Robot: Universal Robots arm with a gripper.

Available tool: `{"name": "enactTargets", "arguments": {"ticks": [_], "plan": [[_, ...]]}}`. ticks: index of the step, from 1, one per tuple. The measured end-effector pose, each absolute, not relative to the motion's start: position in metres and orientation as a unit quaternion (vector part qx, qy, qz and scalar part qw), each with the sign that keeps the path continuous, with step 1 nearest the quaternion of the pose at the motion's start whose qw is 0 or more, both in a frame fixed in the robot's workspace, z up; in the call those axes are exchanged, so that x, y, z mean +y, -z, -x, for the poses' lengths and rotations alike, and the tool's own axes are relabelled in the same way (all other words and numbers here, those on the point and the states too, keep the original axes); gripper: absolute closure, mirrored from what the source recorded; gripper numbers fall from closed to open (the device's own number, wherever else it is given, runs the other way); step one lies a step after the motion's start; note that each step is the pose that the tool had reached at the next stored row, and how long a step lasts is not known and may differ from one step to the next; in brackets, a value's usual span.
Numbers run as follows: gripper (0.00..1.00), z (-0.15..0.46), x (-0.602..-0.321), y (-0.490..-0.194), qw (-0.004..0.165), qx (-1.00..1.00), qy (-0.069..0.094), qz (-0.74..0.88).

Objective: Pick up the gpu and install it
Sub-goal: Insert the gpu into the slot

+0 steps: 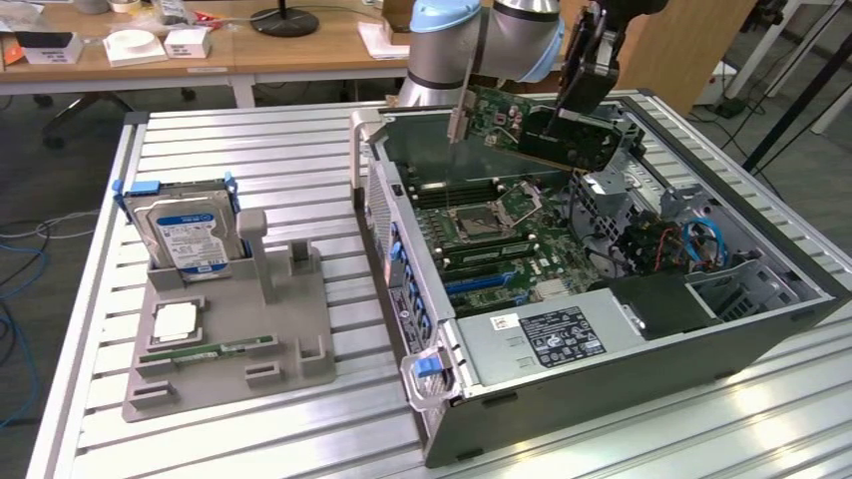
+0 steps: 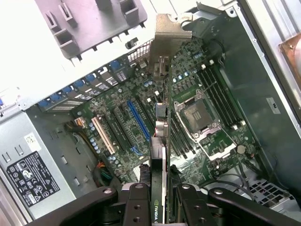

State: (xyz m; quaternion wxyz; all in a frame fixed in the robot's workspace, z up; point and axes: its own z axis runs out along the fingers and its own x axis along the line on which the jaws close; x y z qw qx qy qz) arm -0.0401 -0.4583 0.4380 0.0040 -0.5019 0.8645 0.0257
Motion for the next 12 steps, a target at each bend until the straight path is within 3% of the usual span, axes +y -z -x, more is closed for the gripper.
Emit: {"name": "enactTargets", "arguments": {"ticks": [12], "plan": [[0.74, 0.0401, -0.4583, -0.4380, 0.003, 0.853, -0.025, 0.522]]}}
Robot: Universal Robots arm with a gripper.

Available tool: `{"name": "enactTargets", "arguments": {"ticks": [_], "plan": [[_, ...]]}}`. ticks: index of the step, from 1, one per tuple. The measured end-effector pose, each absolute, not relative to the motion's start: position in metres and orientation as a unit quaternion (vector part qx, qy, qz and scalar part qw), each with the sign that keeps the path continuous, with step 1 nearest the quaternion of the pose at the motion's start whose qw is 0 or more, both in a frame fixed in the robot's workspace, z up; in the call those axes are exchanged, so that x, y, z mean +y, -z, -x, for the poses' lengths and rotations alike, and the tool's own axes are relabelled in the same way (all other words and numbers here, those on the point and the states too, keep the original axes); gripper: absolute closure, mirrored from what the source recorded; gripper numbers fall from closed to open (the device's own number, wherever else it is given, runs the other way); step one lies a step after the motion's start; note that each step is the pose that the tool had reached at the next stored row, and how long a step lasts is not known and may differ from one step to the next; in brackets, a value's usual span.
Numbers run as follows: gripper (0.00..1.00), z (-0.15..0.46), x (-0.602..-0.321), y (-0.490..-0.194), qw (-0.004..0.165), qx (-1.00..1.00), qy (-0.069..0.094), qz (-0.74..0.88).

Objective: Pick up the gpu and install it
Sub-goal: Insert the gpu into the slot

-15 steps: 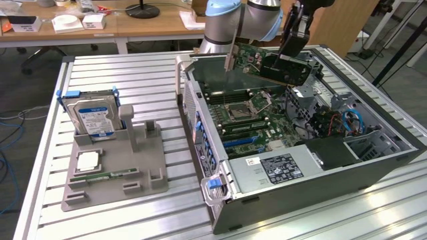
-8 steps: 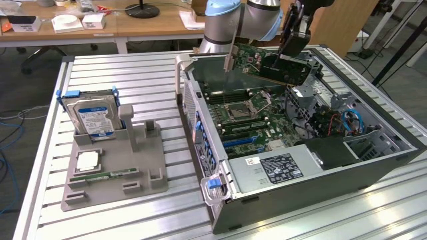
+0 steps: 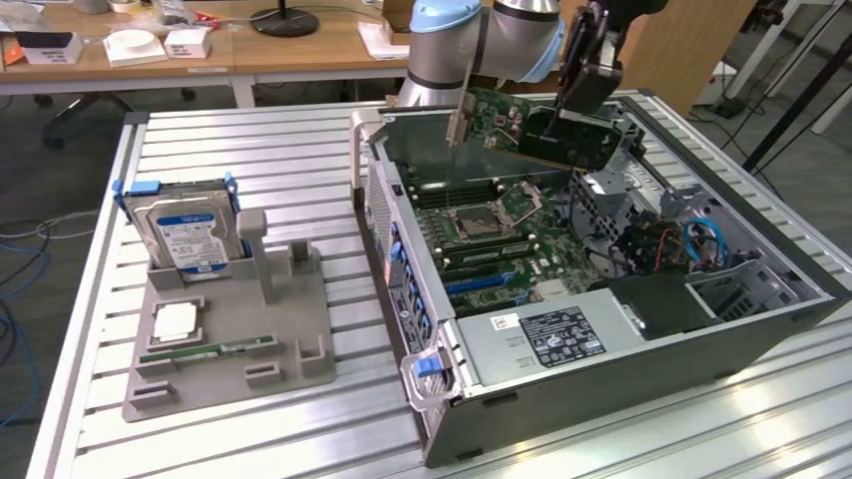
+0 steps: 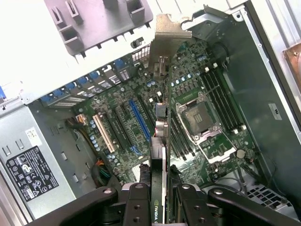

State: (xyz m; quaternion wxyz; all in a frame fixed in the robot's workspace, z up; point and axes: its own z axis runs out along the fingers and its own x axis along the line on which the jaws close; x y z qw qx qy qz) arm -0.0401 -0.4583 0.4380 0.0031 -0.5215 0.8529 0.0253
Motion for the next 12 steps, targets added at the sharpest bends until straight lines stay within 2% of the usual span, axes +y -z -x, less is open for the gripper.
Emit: {"name": "enactTargets", "arguments": {"ticks": [12], "plan": [[0.74, 0.0401, -0.4583, -0.4380, 0.002, 0.843, -0.025, 0.537]]}}
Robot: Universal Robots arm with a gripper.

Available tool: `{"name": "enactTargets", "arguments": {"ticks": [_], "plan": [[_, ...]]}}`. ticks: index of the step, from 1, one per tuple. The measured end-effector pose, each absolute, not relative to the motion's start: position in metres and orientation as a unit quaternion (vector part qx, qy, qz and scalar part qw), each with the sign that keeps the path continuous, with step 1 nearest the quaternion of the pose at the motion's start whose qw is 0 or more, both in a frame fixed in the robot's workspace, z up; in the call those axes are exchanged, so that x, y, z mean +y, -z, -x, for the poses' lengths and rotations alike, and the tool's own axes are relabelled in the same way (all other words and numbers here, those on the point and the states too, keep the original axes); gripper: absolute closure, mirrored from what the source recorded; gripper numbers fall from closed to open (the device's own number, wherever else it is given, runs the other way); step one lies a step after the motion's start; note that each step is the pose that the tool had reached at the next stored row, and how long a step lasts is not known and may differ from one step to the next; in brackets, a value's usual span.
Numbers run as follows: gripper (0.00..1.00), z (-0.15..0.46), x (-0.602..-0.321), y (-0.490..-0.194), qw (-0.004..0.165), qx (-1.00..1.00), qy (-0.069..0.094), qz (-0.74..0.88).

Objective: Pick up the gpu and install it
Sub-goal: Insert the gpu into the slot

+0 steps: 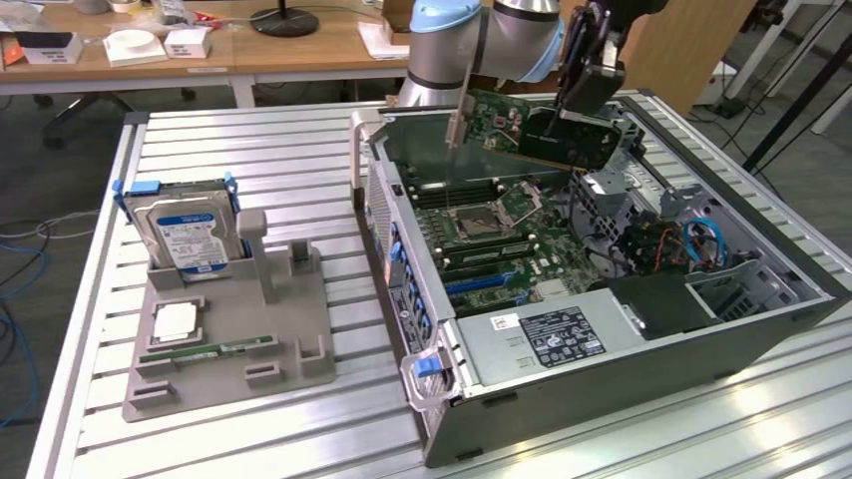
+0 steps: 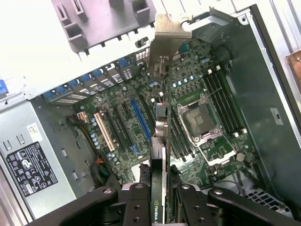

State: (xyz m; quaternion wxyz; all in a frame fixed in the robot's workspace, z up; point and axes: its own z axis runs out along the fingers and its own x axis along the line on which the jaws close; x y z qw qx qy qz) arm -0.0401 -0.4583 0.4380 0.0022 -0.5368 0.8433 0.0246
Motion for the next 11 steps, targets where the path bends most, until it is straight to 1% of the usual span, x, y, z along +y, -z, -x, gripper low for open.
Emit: {"name": "enactTargets", "arguments": {"ticks": [11], "plan": [[0.74, 0.0401, -0.4583, -0.4380, 0.002, 0.839, -0.024, 0.544]]}}
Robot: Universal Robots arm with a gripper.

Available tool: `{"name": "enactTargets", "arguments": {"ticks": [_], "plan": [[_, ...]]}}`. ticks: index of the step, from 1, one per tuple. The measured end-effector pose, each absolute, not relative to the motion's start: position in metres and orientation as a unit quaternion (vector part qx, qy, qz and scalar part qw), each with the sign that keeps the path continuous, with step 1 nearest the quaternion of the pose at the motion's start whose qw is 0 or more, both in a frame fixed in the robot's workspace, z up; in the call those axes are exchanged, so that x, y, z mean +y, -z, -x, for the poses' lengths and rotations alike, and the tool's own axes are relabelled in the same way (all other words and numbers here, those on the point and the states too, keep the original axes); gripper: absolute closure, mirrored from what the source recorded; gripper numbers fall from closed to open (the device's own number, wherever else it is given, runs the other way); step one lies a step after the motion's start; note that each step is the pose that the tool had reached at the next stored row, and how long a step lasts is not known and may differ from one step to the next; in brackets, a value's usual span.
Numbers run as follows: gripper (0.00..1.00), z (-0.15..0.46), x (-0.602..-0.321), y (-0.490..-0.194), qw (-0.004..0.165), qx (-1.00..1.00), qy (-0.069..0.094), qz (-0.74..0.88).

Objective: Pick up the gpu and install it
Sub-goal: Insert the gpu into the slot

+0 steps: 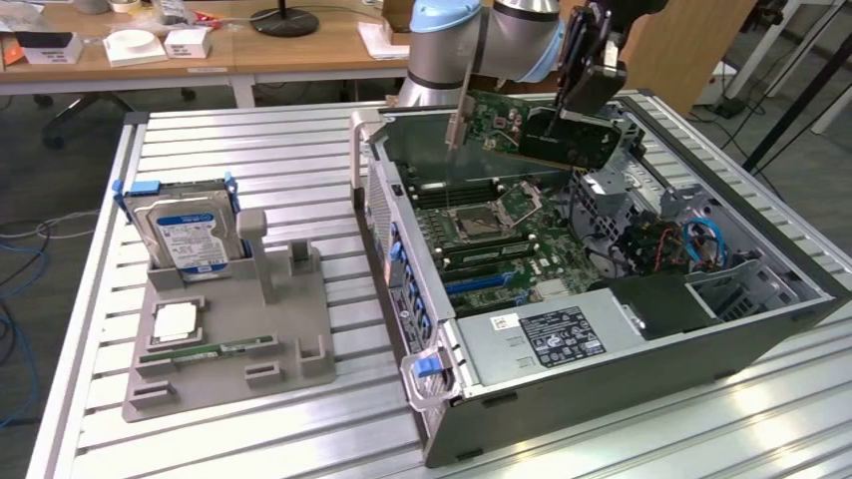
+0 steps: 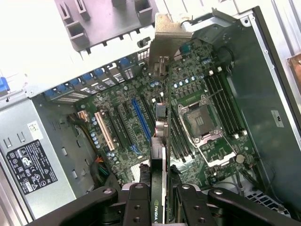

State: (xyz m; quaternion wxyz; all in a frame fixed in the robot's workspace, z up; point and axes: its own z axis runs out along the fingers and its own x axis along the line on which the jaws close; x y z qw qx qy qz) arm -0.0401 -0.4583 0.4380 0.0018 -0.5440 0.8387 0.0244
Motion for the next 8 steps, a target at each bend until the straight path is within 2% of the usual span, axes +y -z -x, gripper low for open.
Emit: {"name": "enactTargets", "arguments": {"ticks": [8], "plan": [[0.74, 0.0401, -0.4583, -0.4380, 0.001, 0.829, -0.024, 0.559]]}}
